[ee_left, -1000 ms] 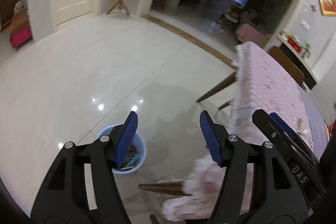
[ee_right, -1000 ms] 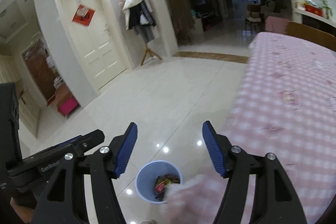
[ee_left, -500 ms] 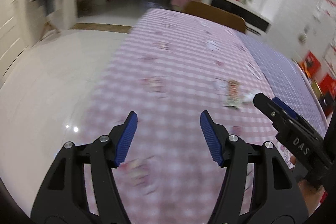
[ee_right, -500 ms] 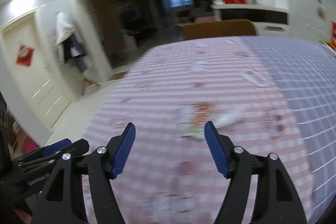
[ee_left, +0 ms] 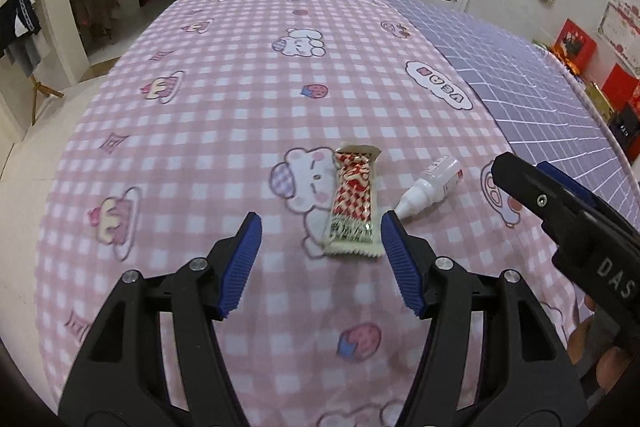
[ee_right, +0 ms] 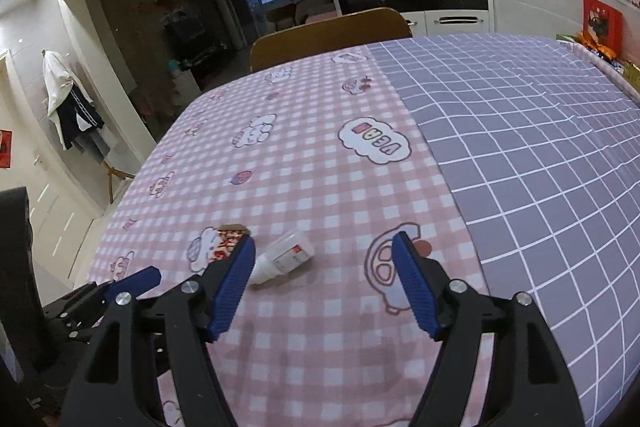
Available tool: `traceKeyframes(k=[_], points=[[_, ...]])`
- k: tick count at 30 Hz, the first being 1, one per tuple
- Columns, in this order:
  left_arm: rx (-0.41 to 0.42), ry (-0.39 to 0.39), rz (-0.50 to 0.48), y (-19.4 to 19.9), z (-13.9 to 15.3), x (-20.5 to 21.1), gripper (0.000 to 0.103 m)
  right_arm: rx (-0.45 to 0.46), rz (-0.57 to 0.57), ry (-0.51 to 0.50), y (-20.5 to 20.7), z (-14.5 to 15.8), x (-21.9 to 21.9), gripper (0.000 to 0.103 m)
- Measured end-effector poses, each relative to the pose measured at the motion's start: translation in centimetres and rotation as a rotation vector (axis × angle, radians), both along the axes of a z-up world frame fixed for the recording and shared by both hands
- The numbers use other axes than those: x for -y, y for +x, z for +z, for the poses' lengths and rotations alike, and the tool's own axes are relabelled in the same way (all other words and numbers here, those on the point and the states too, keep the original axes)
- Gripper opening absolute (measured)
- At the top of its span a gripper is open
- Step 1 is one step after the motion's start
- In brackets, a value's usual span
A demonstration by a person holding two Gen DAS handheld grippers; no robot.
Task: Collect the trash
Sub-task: 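Grasp the white bottle with the right tool while the left tool grasps the red-white snack bar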
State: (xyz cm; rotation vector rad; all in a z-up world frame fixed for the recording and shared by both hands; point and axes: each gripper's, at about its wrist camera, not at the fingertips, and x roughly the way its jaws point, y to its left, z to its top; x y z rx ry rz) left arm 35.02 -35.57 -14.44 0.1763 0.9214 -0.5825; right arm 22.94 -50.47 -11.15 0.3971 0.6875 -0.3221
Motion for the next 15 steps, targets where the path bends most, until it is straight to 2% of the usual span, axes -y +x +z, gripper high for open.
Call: traceKeyframes(k=[4,6,7,9,10,13,15], points=[[-0.029,0.018,-0.031,0.5,-1.0,1.5,0.044,-0.02,-0.006,0.018,0.4,-0.7,0.5,0.07],[-0.008,0.028,-0.038,0.5,-1.2,2.0,0.041,-0.026,-0.008,0.023,0.7,-0.9,0.7,0.07],[-0.005,0.03,-0.039,0.6,-1.2,2.1,0.033,-0.029,-0.006,0.025,0.8,-1.0,0.8,0.07],[0.006,0.037,-0.04,0.8,-1.4,2.2,0.024,-0.034,-0.004,0.023,1.1,-1.2,0.8,0.07],[0.007,0.03,-0.047,0.8,-1.4,2.2,0.015,-0.036,-0.001,0.024,1.3,-1.2,0.7,0.07],[0.015,-0.004,-0.025,1.0,-0.9,1.4,0.008,-0.05,0.01,0.026,1.8,-1.4,0.5,0.07],[0.021,-0.025,0.0,1.2,-0.4,0.6,0.006,-0.07,0.018,0.018,2.2,-1.5,0.1,0.07]])
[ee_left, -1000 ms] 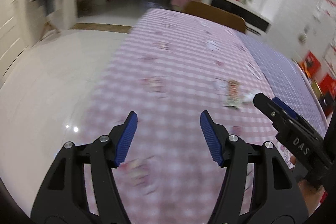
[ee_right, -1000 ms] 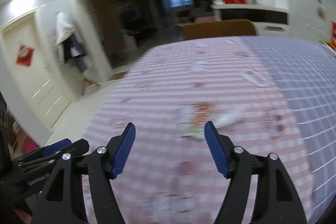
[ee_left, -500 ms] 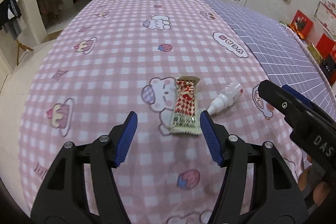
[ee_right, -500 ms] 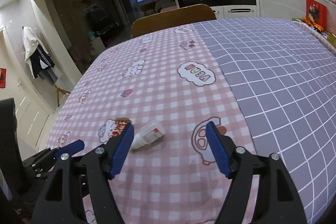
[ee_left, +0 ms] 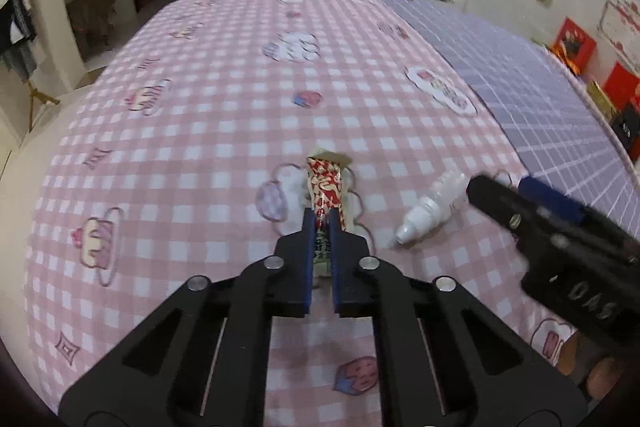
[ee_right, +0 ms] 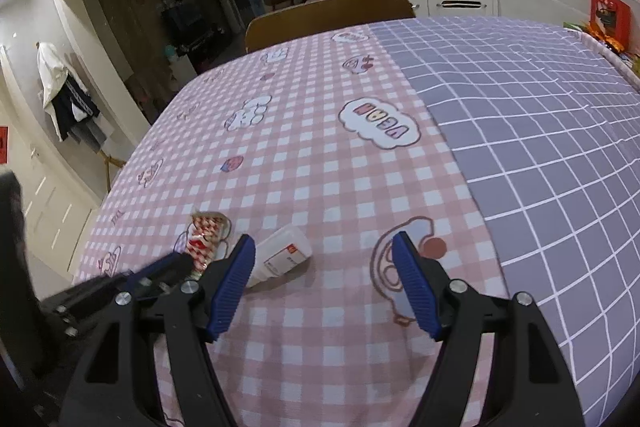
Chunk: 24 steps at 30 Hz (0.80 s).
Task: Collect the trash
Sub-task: 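Grasp the white bottle with the right tool while the left tool grasps the red-white snack bar, then carry the white bottle and snack bar toward the blue bin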
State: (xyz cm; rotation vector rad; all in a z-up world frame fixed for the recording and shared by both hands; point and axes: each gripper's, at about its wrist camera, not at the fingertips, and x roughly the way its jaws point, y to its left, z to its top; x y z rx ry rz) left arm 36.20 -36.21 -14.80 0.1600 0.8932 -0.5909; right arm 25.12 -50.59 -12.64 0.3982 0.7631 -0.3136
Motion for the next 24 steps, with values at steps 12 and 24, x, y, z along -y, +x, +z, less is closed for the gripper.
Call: traceKeyframes(k=[12,24], points=[[0.039,-0.065,0.113,0.6,2.6,-5.6,0.006,-0.112,0.033,-0.031,4.3,-1.6,-2.4,0.054],[0.023,-0.155,0.15,-1.3,3.5,-12.0,0.006,-0.026,0.133,-0.046,2.8,0.9,-6.7,0.041]])
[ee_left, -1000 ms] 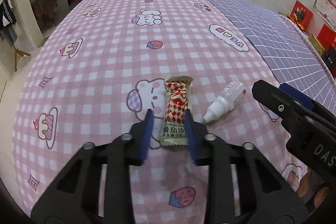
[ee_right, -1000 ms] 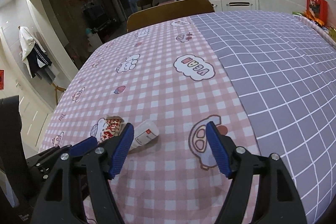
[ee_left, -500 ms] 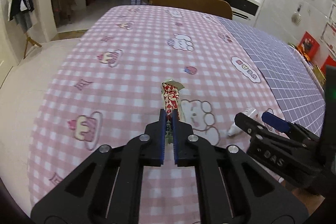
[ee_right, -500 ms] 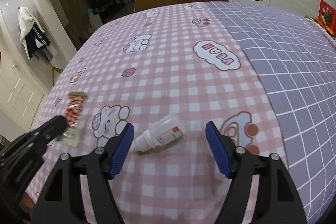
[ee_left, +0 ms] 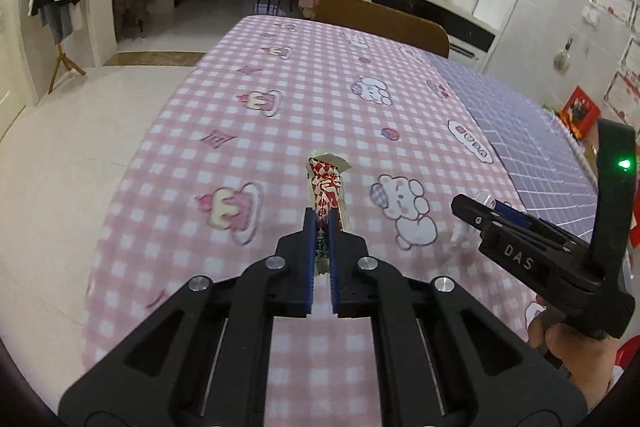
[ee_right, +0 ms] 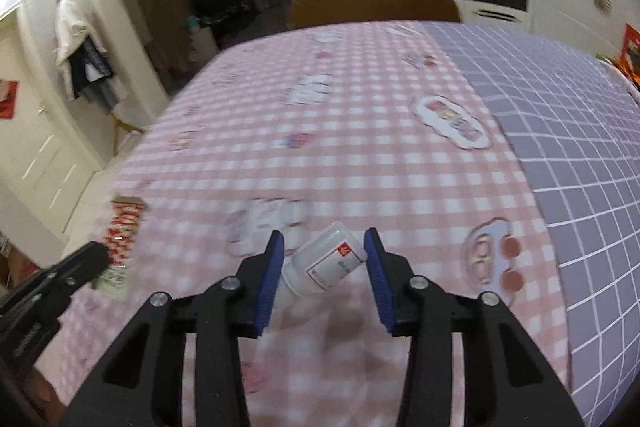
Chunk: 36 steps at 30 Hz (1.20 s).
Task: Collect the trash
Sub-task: 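Carry the white bottle and snack bar toward the blue bin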
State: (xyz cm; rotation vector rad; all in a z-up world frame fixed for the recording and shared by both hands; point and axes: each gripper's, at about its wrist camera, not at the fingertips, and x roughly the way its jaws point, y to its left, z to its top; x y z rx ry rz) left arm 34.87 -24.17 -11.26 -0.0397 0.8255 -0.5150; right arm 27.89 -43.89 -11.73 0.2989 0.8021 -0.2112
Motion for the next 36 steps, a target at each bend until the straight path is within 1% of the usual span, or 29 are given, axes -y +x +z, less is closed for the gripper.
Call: traceKeyframes(k=[4,7,10,13,18,23,26,28,31,36], points=[[-0.012,-0.048,0.038,-1.0,0.1,-3.9,0.006,0.037,0.106,0.018,-0.3,1.6,-4.8,0.041],[-0.014,-0.069,0.091,-1.8,0.1,-7.7,0.006,0.056,0.185,0.029,-0.4,2.4,-8.9,0.041],[-0.01,-0.088,0.166,-3.0,-0.1,-12.7,0.006,0.063,0.264,0.049,-0.4,2.8,-13.1,0.041],[-0.012,-0.09,0.24,-4.1,-0.4,-17.5,0.006,0.063,0.354,0.066,-0.3,2.9,-18.1,0.041],[-0.033,-0.106,0.393,-6.5,-1.8,-26.4,0.006,0.055,0.52,0.107,-0.4,2.3,-27.8,0.041],[-0.065,-0.09,0.516,-8.8,-4.1,-33.4,0.006,0.012,0.659,0.125,-0.9,0.3,-36.3,0.041],[-0.106,-0.09,0.594,-9.4,-6.1,-37.4,0.006,-0.031,0.723,0.116,-0.9,-1.8,-41.2,0.041],[-0.144,-0.087,0.644,-9.7,-8.0,-39.9,0.006,-0.05,0.75,0.105,-0.9,-3.0,-43.4,0.041],[-0.199,-0.09,0.684,-9.8,-10.5,-42.2,0.006,-0.095,0.784,0.074,-0.9,-5.7,-46.9,0.041],[-0.271,-0.098,0.7,-9.0,-14.0,-43.4,0.006,-0.158,0.785,0.036,0.0,-9.4,-49.4,0.041]])
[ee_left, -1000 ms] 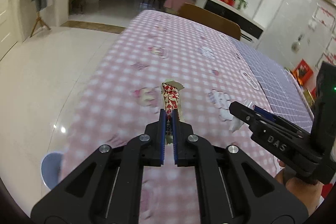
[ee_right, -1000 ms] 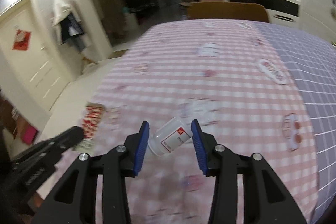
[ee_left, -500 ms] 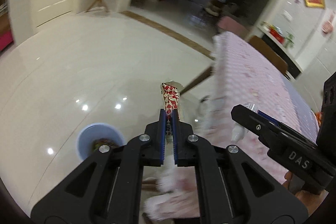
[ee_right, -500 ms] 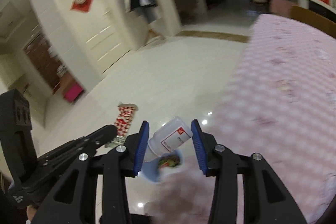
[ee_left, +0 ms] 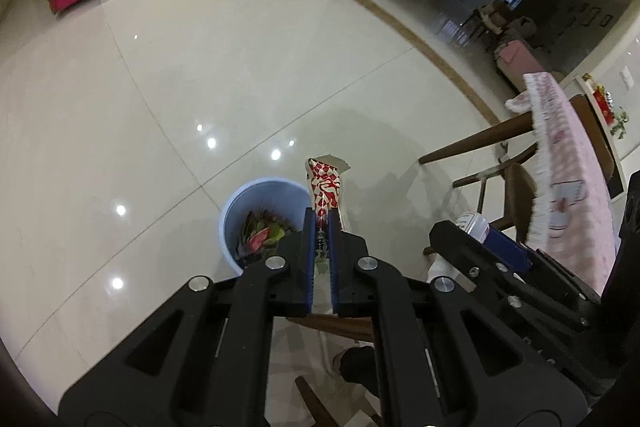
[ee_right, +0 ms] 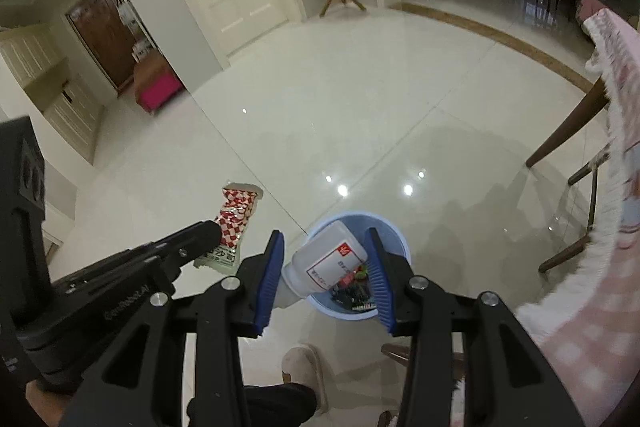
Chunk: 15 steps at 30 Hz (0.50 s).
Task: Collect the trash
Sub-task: 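Carry the white bottle and snack bar toward the blue bin, then open both tools over the blue bin to drop bottle and snack bar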
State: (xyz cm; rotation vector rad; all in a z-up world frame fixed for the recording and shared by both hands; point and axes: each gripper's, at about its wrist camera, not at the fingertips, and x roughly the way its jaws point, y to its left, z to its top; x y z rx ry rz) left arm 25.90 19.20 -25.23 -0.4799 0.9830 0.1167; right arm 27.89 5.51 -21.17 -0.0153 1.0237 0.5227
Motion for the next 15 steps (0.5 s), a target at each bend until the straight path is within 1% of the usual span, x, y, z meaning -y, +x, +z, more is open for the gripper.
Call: traceKeyframes(k=[6,8,9,10,11,12,13,14,15], points=[[-0.041,-0.037,-0.023,2.6,-2.8,0.2,0.006,-0.013,-0.035,-0.025,1.0,-2.3,-0.2,0.041],[-0.046,-0.053,-0.023,3.5,-2.9,0.0,0.007,-0.021,-0.05,-0.029,1.4,-3.0,0.0,0.041],[-0.048,-0.049,-0.02,3.8,-2.9,0.0,0.008,-0.025,-0.055,-0.031,1.6,-3.3,0.0,0.041],[-0.059,-0.032,-0.011,4.3,-3.2,0.1,0.017,-0.029,-0.059,-0.032,1.6,-3.6,0.1,0.041],[-0.072,-0.02,0.001,4.5,-3.5,0.0,0.05,-0.034,-0.062,-0.033,1.8,-3.8,0.3,0.041],[-0.078,-0.006,0.022,4.7,-3.7,-0.1,0.07,-0.038,-0.066,-0.036,1.9,-4.1,0.3,0.041],[-0.059,-0.001,0.031,4.4,-3.6,-0.3,0.075,-0.042,-0.067,-0.038,2.0,-4.4,0.2,0.041],[-0.052,0.007,0.027,4.2,-3.7,-0.3,0.075,-0.045,-0.066,-0.038,2.2,-4.5,0.3,0.041],[-0.062,0.016,0.018,4.1,-3.9,-0.2,0.075,-0.046,-0.066,-0.041,2.2,-4.6,0.2,0.041]])
